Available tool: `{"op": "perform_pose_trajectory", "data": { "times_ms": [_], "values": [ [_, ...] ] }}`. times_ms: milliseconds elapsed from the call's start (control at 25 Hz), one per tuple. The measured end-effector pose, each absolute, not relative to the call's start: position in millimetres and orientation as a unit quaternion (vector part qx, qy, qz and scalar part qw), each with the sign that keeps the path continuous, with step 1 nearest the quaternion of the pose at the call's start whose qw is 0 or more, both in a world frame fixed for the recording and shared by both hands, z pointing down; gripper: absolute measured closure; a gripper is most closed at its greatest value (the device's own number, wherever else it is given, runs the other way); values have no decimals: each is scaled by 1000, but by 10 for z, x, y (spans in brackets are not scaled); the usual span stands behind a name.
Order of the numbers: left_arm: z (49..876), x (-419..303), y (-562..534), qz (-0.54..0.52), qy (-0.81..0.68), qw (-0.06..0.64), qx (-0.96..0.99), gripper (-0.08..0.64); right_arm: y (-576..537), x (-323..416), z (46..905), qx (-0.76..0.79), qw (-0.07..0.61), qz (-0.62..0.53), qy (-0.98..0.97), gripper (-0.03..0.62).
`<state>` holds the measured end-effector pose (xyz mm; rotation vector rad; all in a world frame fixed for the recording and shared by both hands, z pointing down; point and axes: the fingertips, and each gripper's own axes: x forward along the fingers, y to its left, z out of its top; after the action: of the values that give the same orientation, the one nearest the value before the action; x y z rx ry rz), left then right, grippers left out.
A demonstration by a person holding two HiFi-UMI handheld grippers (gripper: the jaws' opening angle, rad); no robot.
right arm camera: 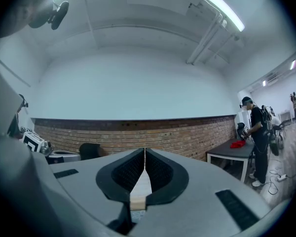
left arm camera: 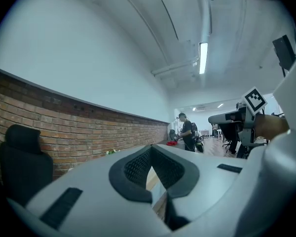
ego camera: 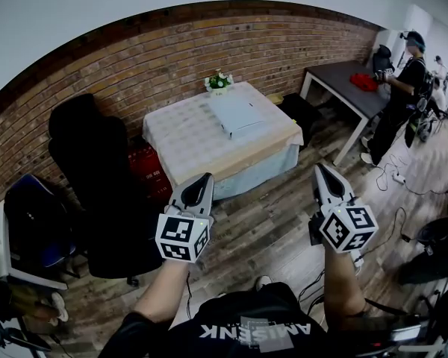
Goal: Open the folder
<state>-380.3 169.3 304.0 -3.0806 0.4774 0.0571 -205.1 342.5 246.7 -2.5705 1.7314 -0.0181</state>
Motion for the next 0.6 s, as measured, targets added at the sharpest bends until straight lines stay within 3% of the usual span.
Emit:
{"op": "perform_pose_trajectory", "data": {
  "times_ms": [600],
  "values": [
    [3117, -3318, 1342, 1, 176, 25, -984, 546, 2801, -1491, 2456, -802, 32, -1, 596, 549]
  ]
}}
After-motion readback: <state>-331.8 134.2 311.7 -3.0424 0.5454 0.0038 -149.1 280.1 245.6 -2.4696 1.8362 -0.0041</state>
